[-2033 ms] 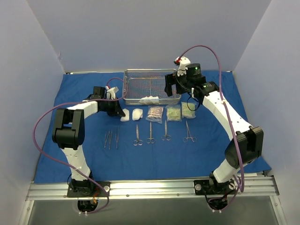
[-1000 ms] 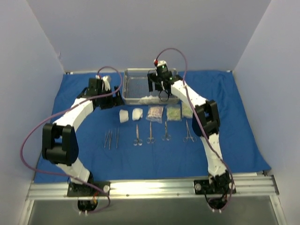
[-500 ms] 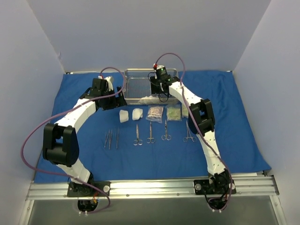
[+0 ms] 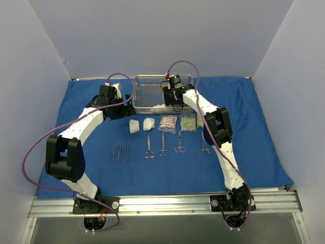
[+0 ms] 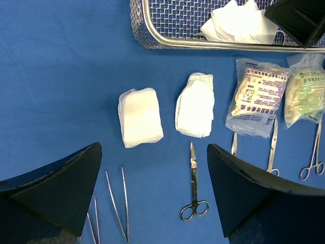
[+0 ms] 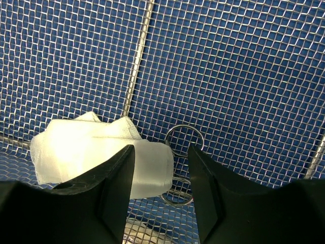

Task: Open and lay out the surgical kit
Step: Pick up the medical item from the container.

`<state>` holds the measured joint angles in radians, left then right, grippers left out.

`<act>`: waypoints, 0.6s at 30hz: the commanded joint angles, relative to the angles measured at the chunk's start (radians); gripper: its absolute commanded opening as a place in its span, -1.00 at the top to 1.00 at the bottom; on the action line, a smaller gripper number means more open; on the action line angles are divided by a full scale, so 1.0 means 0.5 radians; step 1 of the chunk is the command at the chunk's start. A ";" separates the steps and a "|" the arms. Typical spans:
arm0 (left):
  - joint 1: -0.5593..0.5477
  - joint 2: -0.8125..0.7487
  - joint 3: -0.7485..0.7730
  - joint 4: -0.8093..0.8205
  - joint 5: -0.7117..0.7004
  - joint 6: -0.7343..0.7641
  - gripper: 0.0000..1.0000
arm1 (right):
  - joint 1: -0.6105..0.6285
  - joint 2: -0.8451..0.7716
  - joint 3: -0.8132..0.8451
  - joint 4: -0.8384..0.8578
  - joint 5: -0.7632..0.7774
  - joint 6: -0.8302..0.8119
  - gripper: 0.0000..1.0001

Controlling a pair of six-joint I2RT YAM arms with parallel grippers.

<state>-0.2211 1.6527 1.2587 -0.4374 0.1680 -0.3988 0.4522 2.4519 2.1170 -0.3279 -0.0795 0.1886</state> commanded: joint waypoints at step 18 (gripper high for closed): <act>0.000 -0.142 0.054 -0.006 -0.094 0.021 -0.87 | -0.024 0.082 0.147 -0.111 -0.197 -0.055 1.00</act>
<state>-0.2211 1.6367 1.2587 -0.4473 0.1368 -0.3985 0.4351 2.5153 2.1876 -0.3576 -0.1291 0.1638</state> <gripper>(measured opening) 0.938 0.020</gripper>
